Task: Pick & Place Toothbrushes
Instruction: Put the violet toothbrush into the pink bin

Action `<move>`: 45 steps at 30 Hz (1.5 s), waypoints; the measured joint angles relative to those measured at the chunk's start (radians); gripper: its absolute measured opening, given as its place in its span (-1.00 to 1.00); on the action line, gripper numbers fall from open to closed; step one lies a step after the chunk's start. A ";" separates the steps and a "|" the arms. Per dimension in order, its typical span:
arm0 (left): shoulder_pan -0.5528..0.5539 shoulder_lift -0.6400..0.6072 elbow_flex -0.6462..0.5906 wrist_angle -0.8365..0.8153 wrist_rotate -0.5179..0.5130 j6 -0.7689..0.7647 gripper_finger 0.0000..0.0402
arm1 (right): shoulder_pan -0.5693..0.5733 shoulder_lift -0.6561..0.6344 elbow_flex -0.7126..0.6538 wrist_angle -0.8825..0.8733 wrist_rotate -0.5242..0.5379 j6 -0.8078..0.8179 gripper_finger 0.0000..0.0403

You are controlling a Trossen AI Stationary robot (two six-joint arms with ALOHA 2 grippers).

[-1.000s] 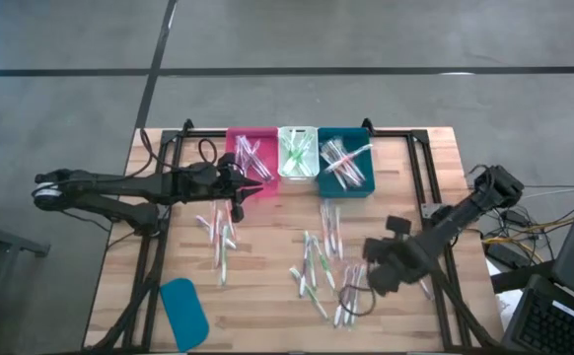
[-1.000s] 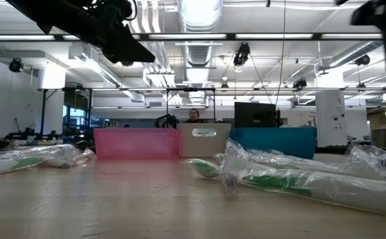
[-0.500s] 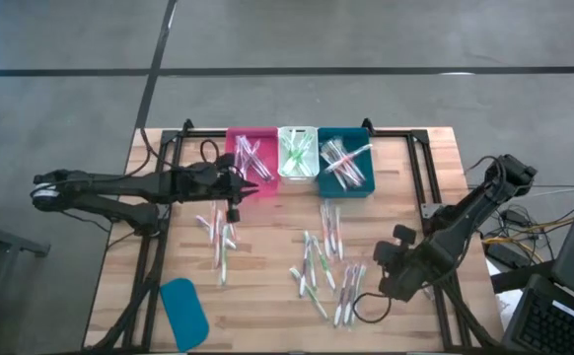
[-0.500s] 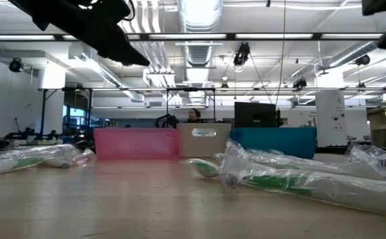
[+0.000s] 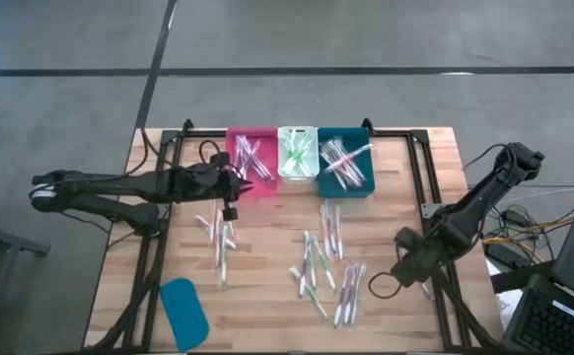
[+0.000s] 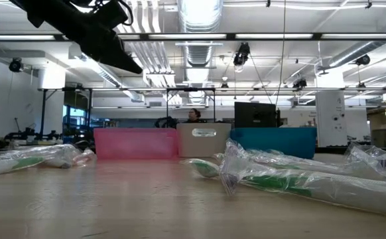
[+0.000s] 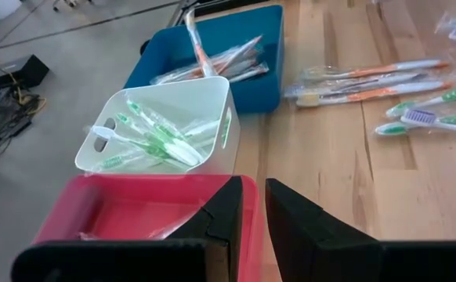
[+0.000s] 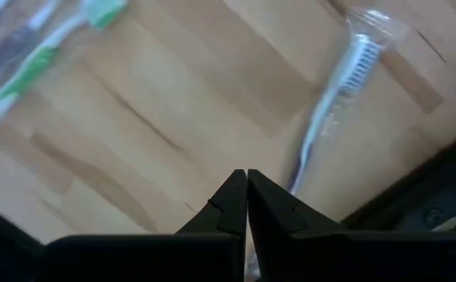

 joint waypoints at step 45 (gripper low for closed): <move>0.000 0.001 -0.003 0.001 0.000 -0.043 -0.69 | -0.001 0.157 -0.035 0.024 -0.187 0.007 -0.55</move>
